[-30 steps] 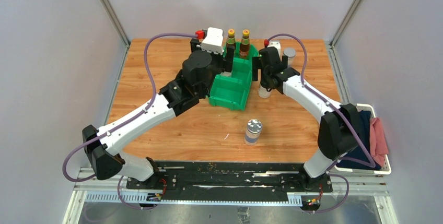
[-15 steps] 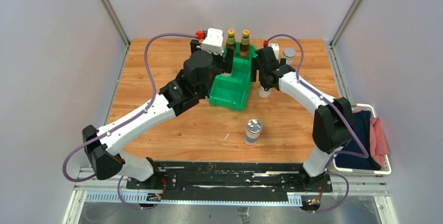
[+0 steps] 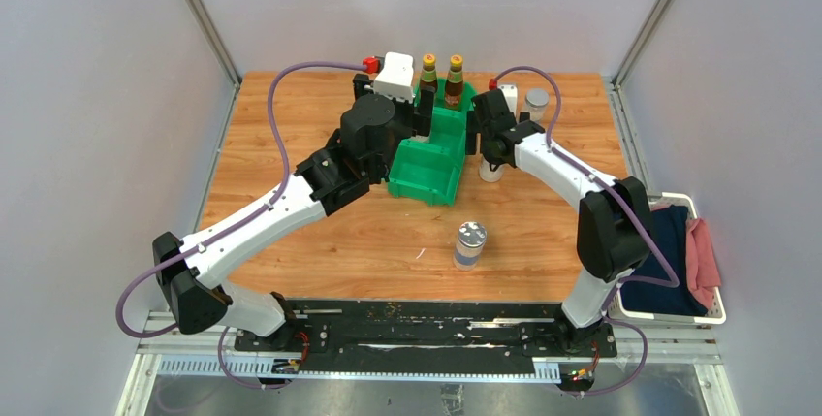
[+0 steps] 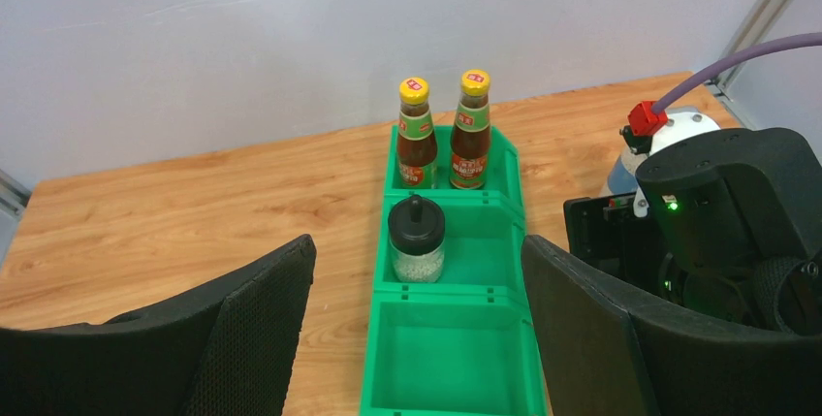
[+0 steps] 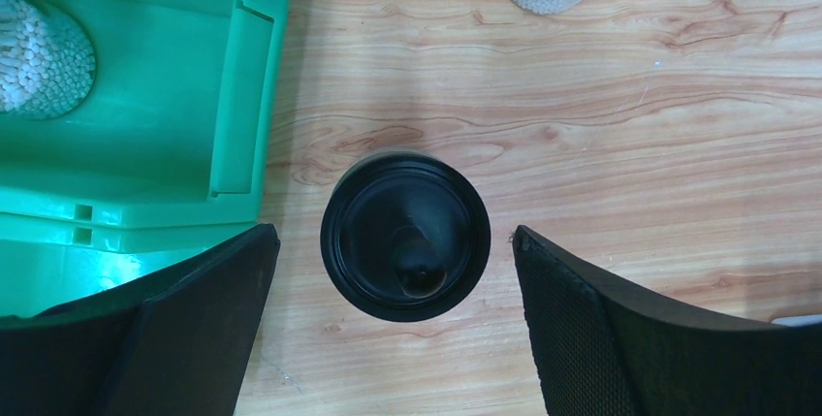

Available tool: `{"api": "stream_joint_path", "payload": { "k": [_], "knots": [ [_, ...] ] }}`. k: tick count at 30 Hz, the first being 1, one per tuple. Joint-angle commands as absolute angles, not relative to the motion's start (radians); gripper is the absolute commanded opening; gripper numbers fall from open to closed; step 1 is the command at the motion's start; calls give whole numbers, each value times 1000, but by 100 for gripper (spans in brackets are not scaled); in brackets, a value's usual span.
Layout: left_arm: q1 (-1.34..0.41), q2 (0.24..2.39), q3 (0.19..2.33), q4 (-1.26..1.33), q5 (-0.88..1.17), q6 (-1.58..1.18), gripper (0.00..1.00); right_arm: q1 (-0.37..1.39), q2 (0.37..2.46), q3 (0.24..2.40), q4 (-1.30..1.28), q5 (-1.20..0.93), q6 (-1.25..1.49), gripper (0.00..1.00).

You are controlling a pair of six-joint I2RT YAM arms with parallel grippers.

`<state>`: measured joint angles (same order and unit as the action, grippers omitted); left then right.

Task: Organize the condiment bottles
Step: Pick up the bottle from the center of the board.

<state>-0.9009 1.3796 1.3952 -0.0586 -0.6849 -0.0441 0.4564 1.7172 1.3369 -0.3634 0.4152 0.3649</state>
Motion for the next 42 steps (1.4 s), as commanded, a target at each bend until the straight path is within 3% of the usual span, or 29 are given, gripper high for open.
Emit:
{"api": "stream_joint_path", "payload": {
  "k": [1, 16, 34, 37, 42],
  "knots": [
    [-913, 1384, 1393, -64, -703, -64, 84, 450, 1735, 1360, -385, 429, 401, 94],
    [-913, 1386, 1393, -72, -699, -76, 84, 411, 1738, 1332, -373, 398, 432, 89],
    [-913, 1383, 1393, -78, -689, -89, 84, 402, 1753, 1315, -367, 382, 443, 75],
    [-913, 1382, 1394, -79, -687, -89, 84, 402, 1752, 1313, -367, 382, 443, 69],
    [-913, 1381, 1397, -81, -683, -92, 84, 402, 1747, 1317, -367, 382, 440, 46]
  ]
}}
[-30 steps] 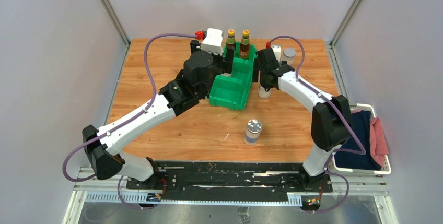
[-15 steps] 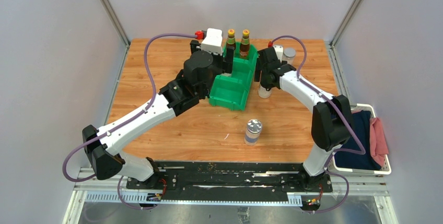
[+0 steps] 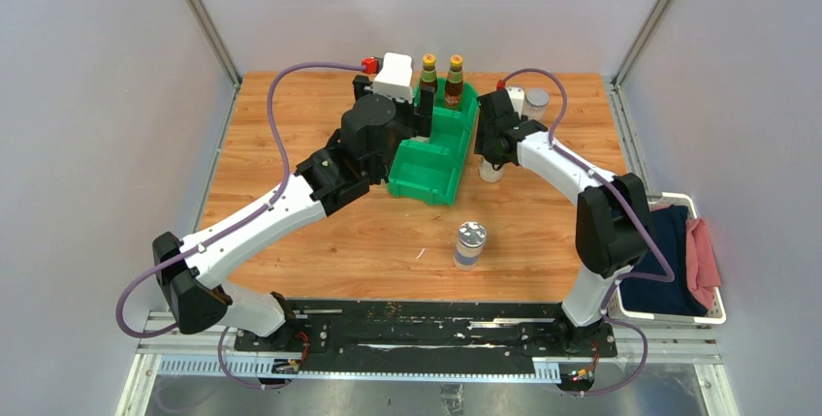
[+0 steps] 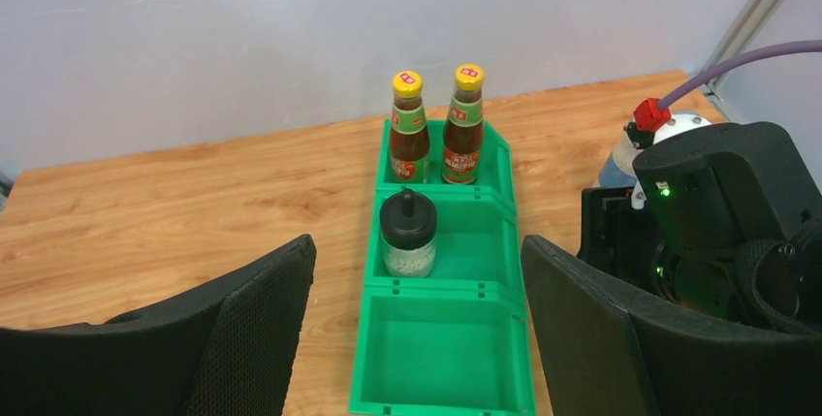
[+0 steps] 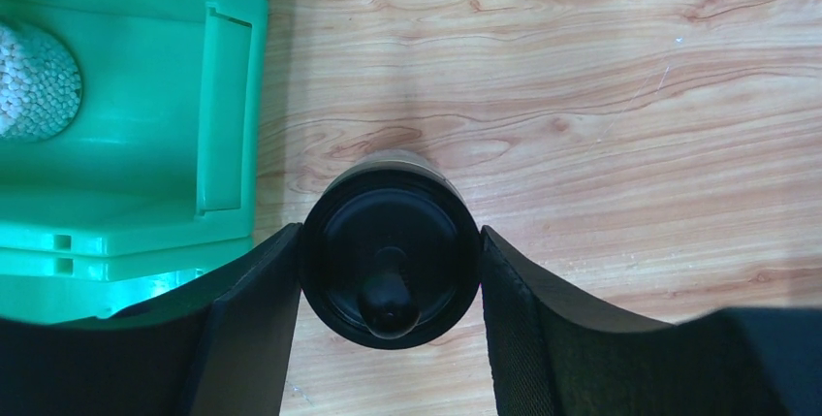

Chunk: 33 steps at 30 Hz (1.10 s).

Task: Organize the condiment bottles
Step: Pick up the bottle from the center of the board.

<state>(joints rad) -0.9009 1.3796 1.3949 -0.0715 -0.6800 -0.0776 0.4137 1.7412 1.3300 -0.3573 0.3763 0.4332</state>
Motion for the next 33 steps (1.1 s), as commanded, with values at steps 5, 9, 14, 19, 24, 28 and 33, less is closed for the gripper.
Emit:
{"api": "stream_joint_path", "payload": {
  "k": [5, 9, 14, 19, 24, 28, 33],
  "knots": [
    [-913, 1384, 1402, -84, -682, -92, 84, 402, 1740, 1323, -367, 378, 430, 7],
    [-913, 1391, 1413, -90, -684, -93, 84, 401, 1721, 1329, -368, 374, 414, 0],
    [-913, 1393, 1419, -92, -686, -97, 84, 402, 1691, 1338, -368, 370, 392, 0],
    [-914, 1396, 1430, -94, -692, -103, 84, 402, 1667, 1353, -368, 360, 369, 0],
    [-914, 1395, 1439, -94, -703, -104, 84, 403, 1647, 1369, -368, 349, 357, 0],
    [-914, 1393, 1434, -77, -725, -103, 84, 403, 1636, 1383, -368, 336, 349, 0],
    [-914, 1377, 1414, -15, -770, -87, 84, 406, 1629, 1407, -368, 319, 335, 0]
  ]
}}
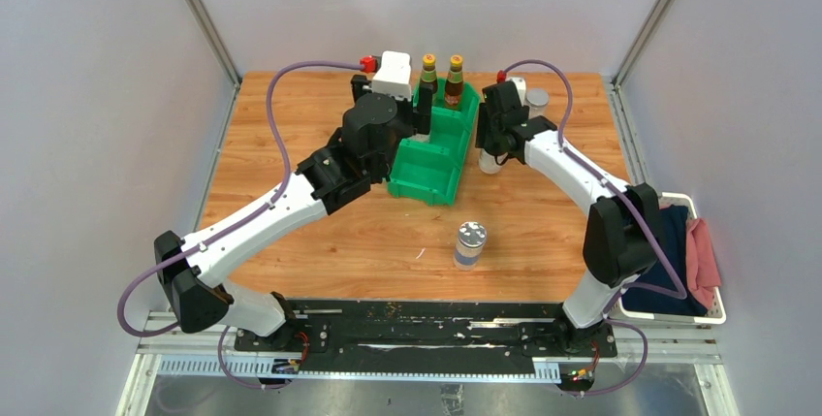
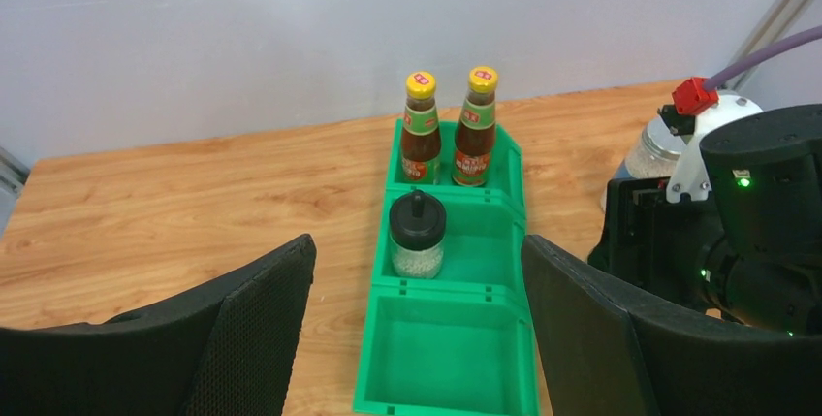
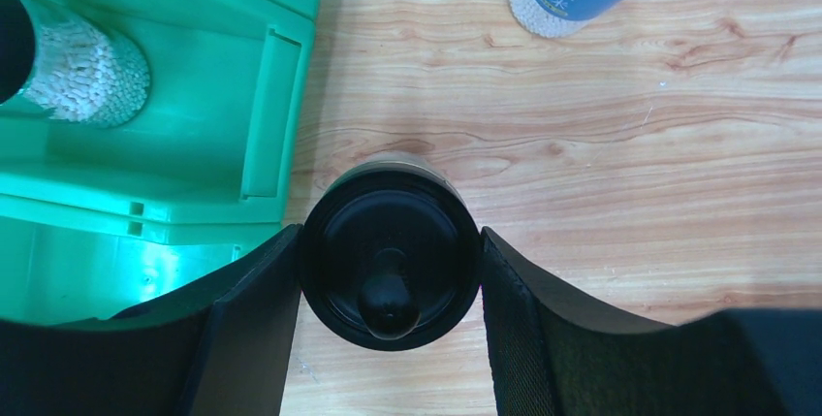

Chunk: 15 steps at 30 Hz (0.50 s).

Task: Organize the condiment bottles
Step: Pick up the bottle from the center of the board, then place the bottle in the storage box.

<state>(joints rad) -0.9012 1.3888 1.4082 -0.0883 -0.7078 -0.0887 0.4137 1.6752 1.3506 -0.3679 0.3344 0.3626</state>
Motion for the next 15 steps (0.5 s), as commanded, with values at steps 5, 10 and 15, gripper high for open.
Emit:
{"api": "stream_joint_path", "payload": {
  "k": [5, 10, 15],
  "knots": [
    [-914, 1377, 1416, 52, -801, -58, 83, 411, 1639, 1457, -373, 296, 316, 0],
    [-914, 1409, 1475, 70, -809, -3, 83, 418, 1666, 1529, -381, 269, 282, 0],
    [-914, 1447, 1551, 96, -806, 91, 83, 420, 1708, 1622, -389, 233, 257, 0]
  ]
}}
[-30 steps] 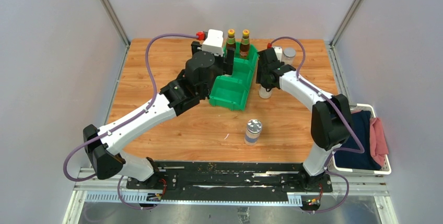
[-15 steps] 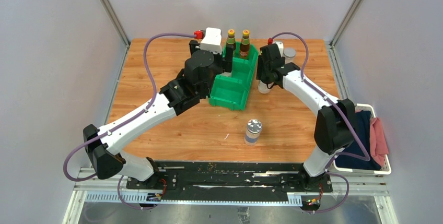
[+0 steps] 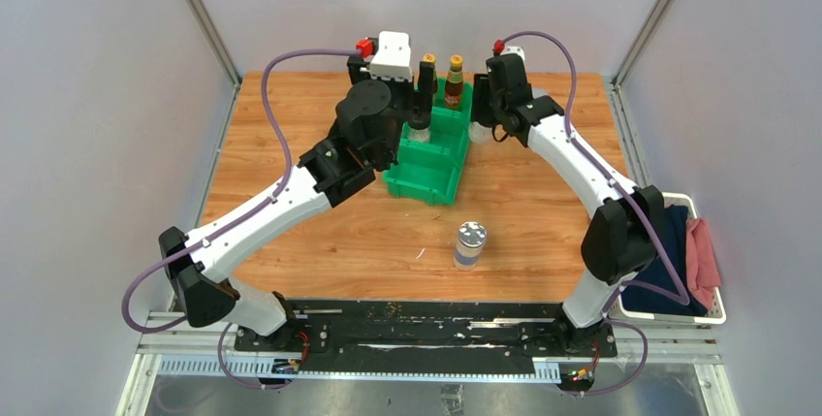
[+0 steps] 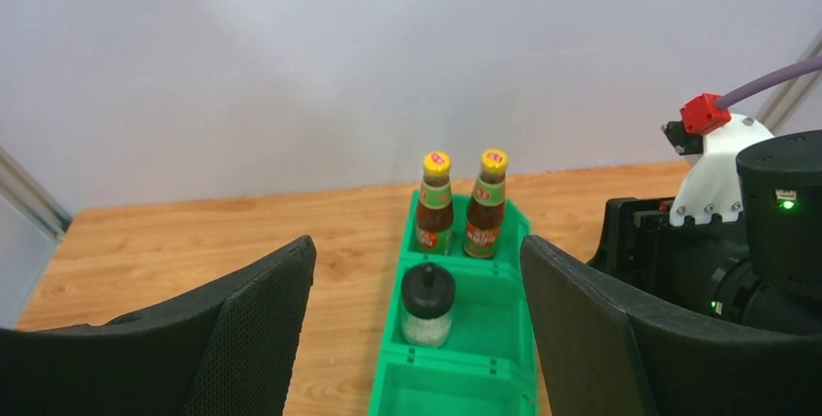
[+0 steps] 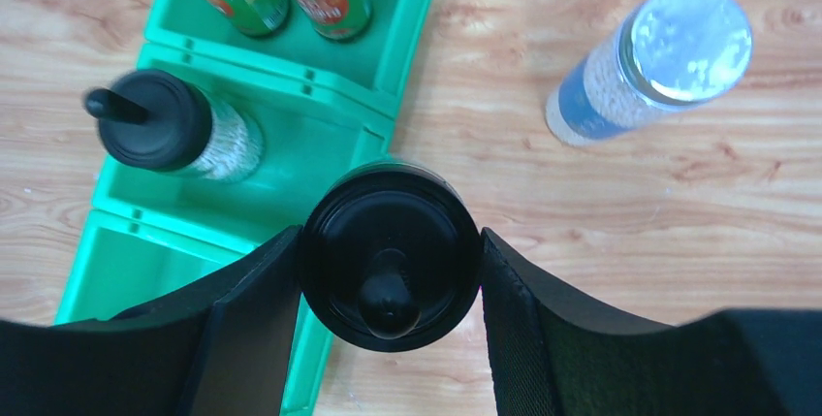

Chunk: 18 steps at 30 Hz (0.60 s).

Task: Organize the condiment bottles
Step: Place the bottle in the storage box.

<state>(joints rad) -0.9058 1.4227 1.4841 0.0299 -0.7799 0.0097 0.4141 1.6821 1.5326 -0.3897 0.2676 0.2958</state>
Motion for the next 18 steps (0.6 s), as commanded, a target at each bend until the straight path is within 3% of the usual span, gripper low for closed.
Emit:
{"api": "stream_joint_path", "payload": {
  "k": [1, 18],
  "knots": [
    [-914, 1454, 1564, 103, -804, 104, 83, 419, 1719, 1641, -391, 226, 254, 0],
    [-910, 1512, 1657, 137, -765, 199, 82, 433, 1916, 1839, -455, 107, 192, 0]
  ]
}}
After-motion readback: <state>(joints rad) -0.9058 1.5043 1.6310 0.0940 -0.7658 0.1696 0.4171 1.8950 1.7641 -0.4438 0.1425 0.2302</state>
